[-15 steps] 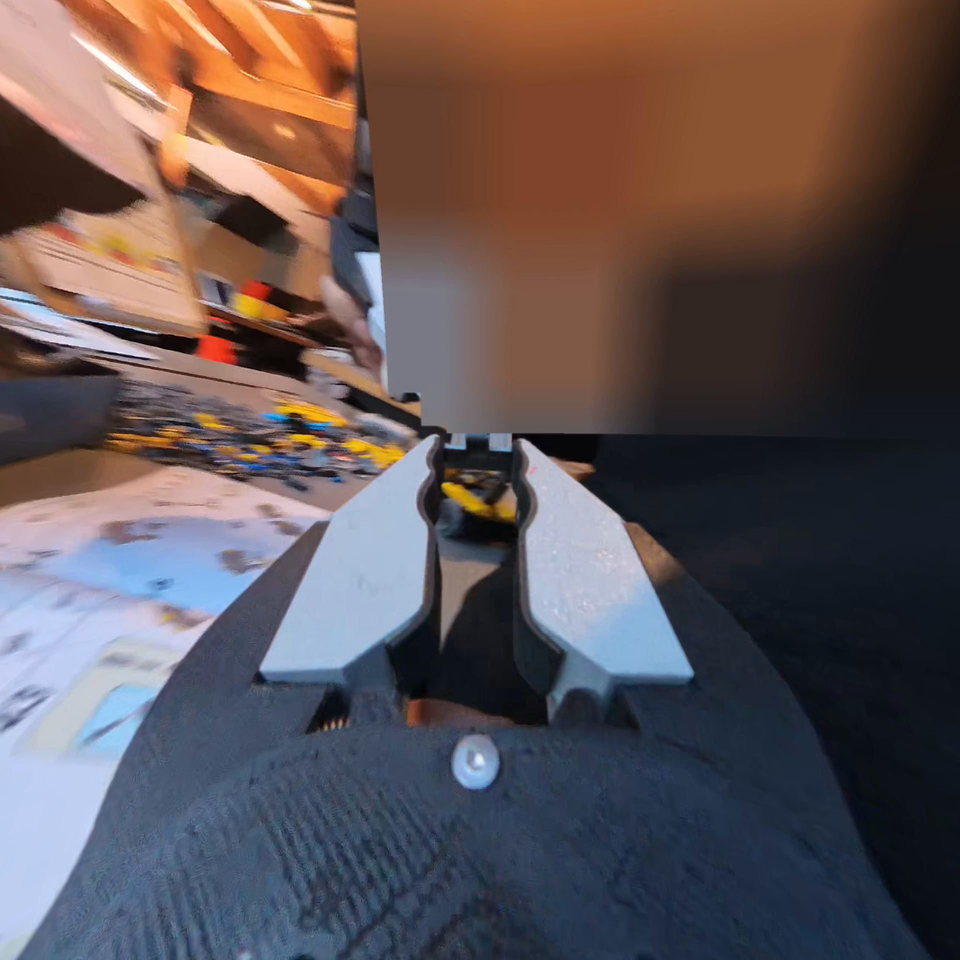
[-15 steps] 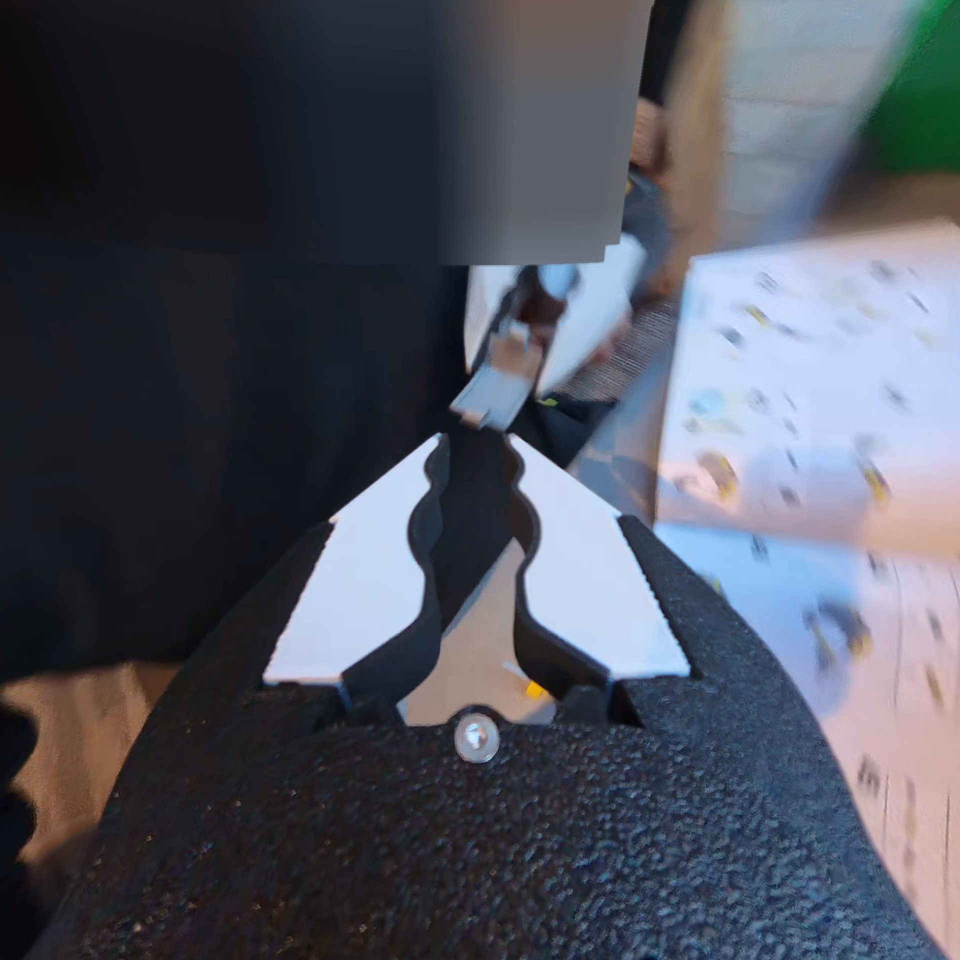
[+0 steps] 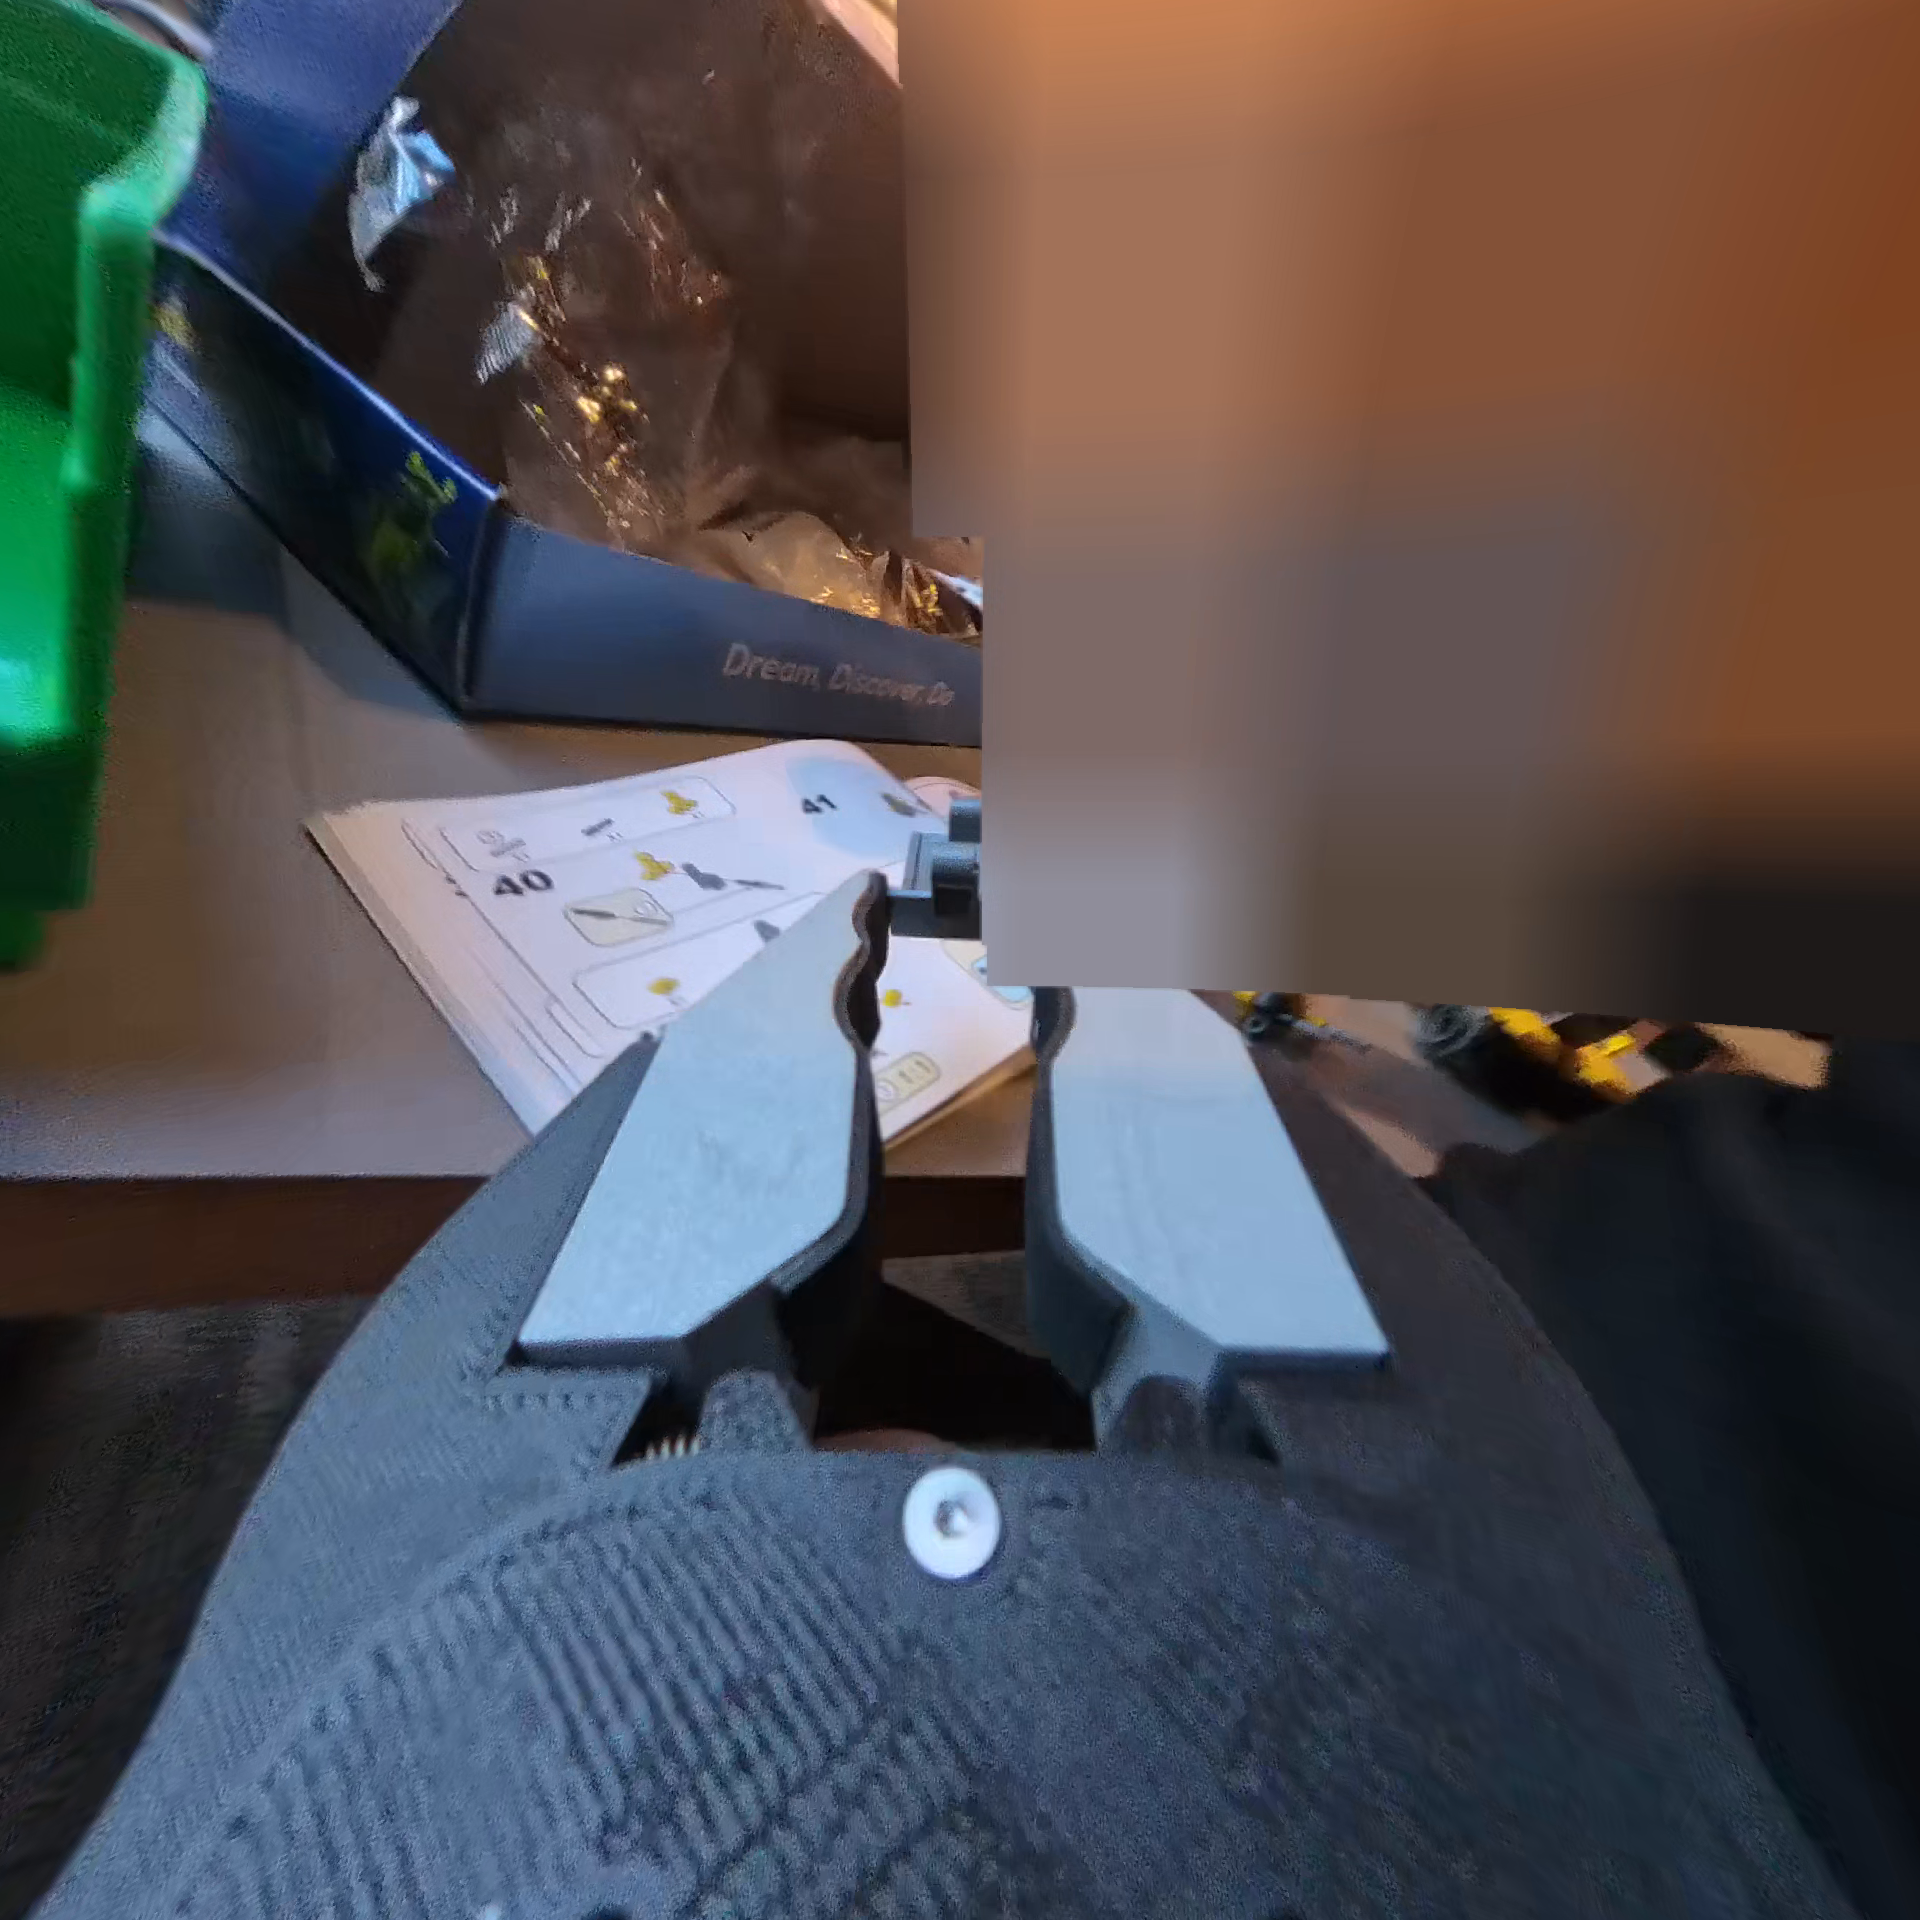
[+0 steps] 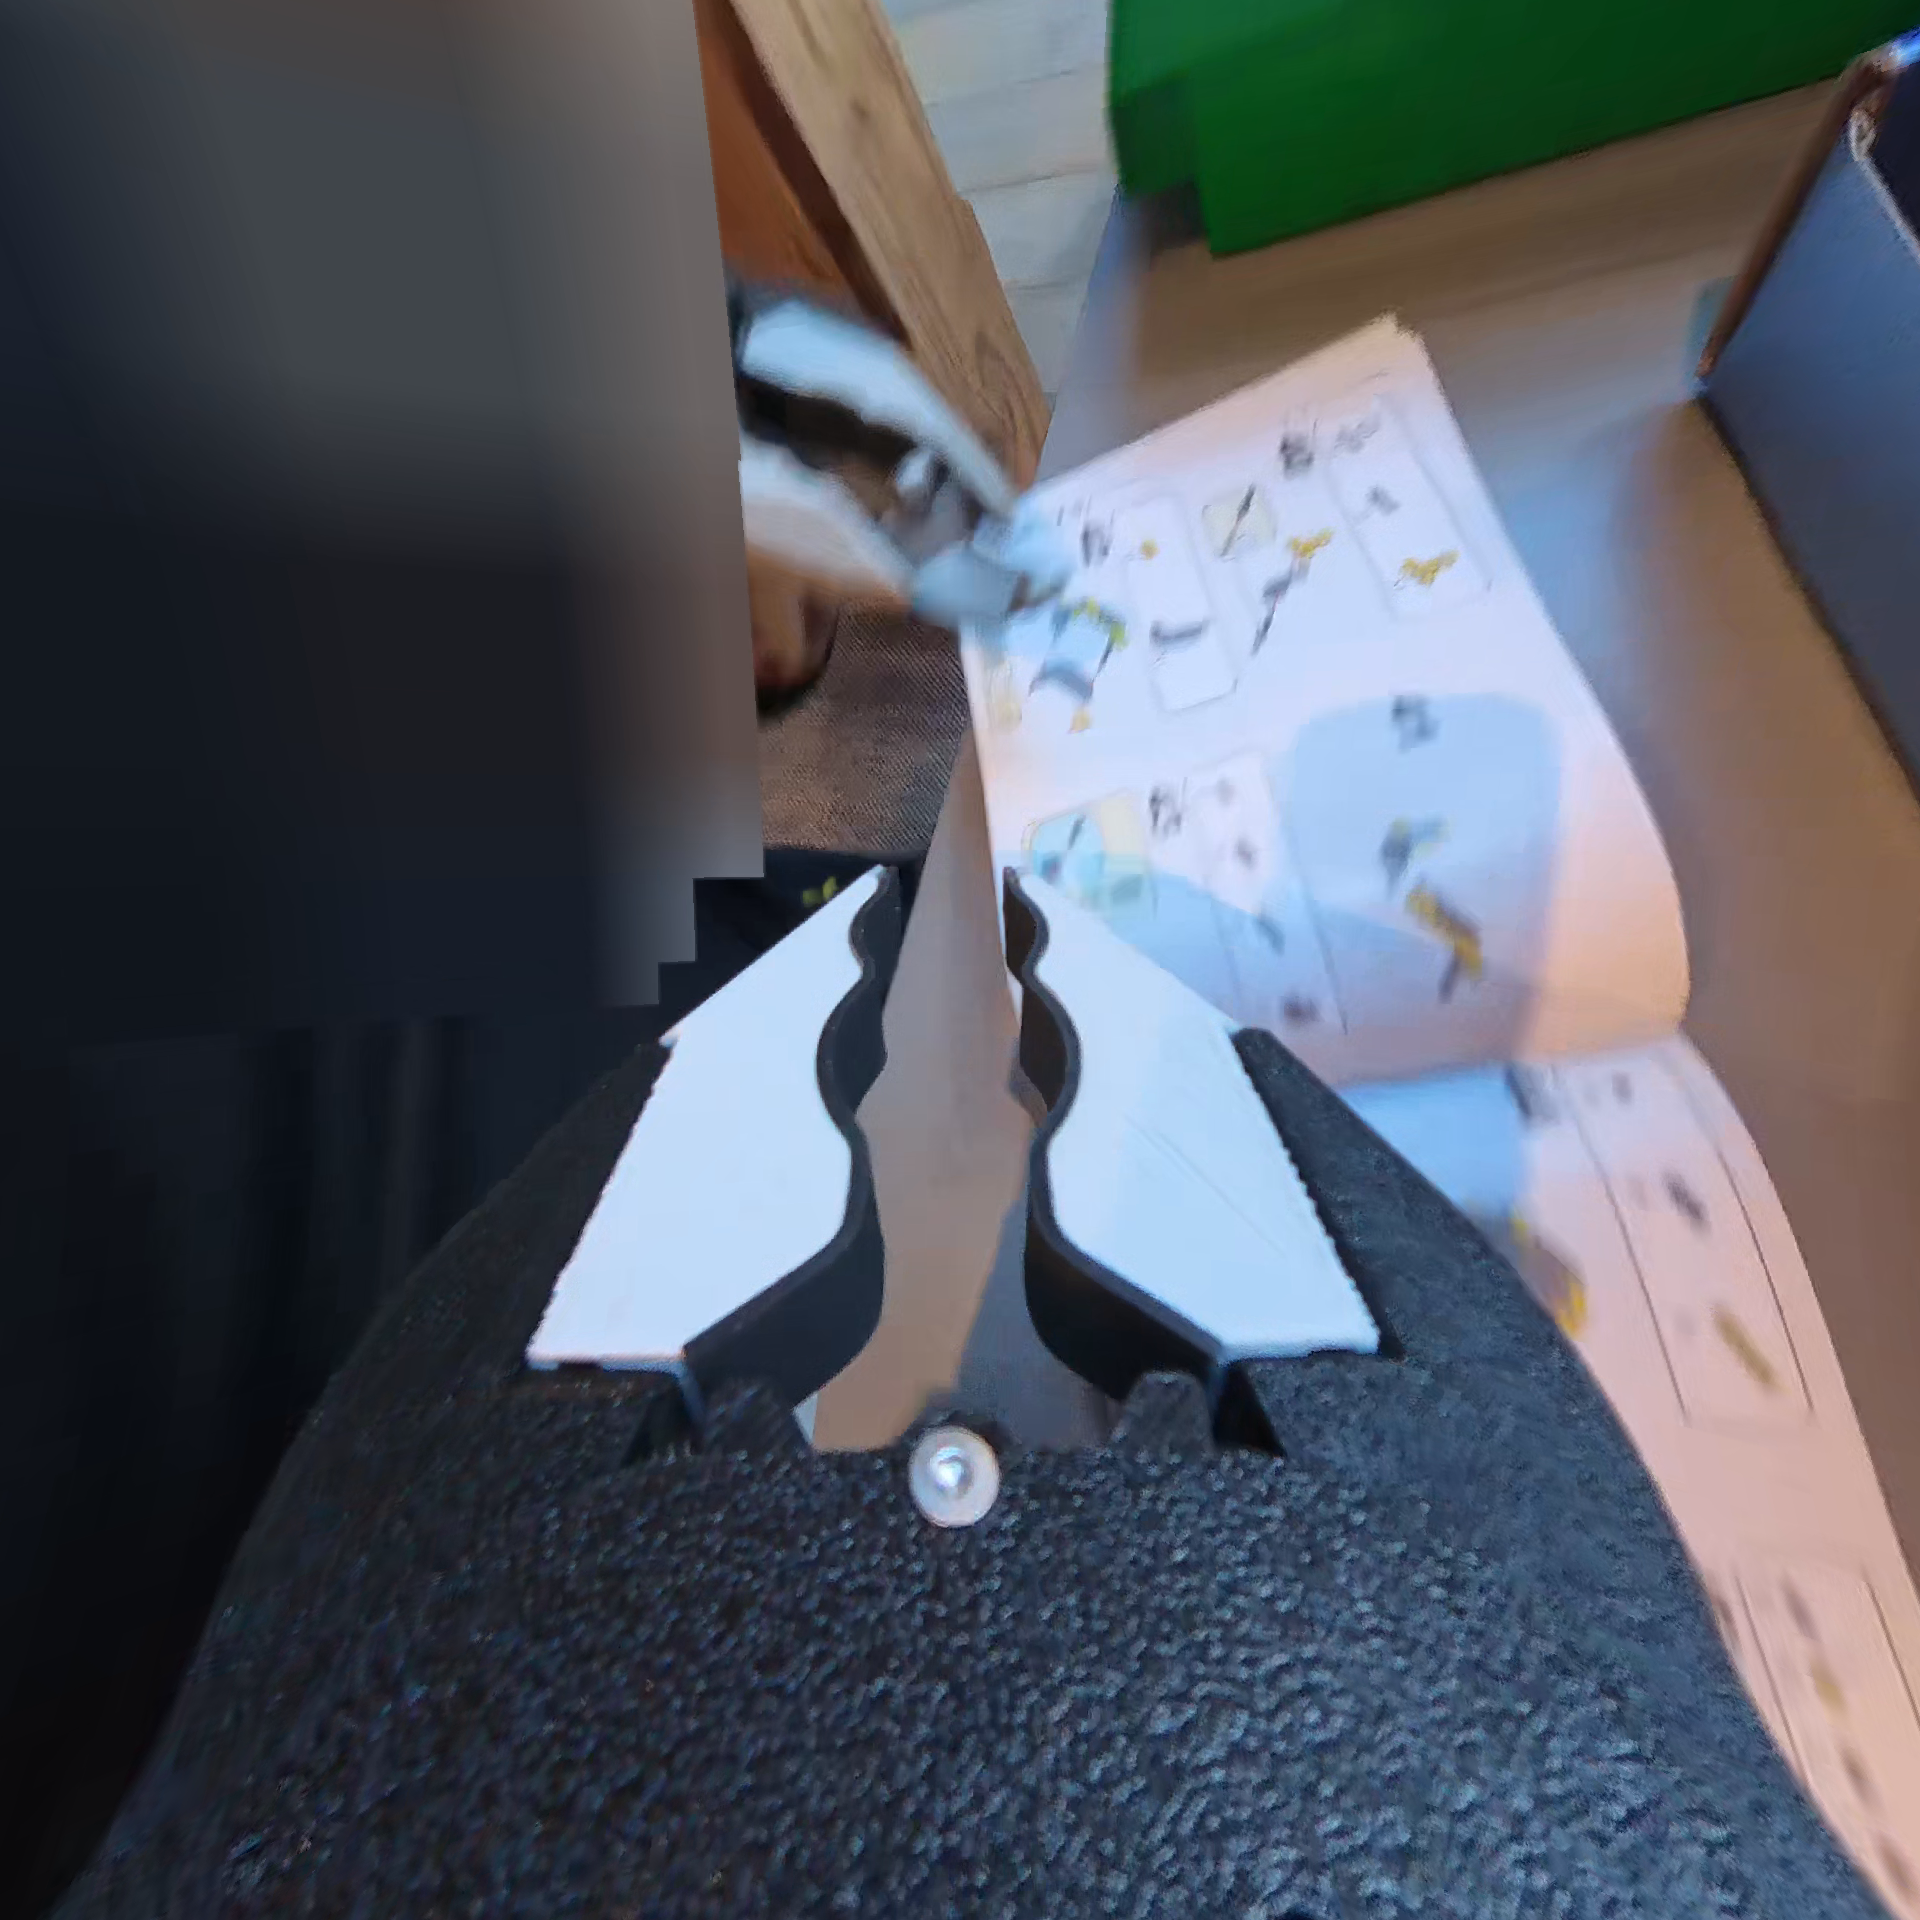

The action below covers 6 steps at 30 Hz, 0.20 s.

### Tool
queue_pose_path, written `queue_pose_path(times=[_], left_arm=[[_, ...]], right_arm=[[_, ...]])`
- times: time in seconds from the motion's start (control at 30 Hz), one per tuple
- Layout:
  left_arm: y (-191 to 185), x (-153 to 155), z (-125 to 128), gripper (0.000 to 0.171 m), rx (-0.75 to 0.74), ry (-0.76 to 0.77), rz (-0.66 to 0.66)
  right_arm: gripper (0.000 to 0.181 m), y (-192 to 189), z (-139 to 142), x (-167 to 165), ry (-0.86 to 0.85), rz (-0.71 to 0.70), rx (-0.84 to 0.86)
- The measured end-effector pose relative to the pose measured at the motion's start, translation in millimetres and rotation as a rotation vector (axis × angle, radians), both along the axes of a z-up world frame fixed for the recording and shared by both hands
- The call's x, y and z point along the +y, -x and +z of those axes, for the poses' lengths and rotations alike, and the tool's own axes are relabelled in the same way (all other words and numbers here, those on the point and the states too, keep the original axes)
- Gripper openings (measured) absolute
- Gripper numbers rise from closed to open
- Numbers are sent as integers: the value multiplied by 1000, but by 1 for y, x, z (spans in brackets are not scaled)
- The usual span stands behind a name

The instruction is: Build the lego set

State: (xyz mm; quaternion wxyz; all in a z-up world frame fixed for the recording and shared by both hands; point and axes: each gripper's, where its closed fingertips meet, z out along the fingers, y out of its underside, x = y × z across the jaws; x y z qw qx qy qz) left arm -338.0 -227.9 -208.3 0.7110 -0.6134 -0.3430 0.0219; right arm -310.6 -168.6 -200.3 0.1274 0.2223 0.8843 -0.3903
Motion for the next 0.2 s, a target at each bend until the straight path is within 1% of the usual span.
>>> queue_pose_path(times=[0.1, 0.2], left_arm=[[-4, 6, 2, 24, -38, -56, -28], [-2, 7, -3, 25, -93, -101, -45]], right_arm=[[20, 12, -5, -24, 48, 7, -71], [21, 20, -14, -36, 56, 43, -99]])
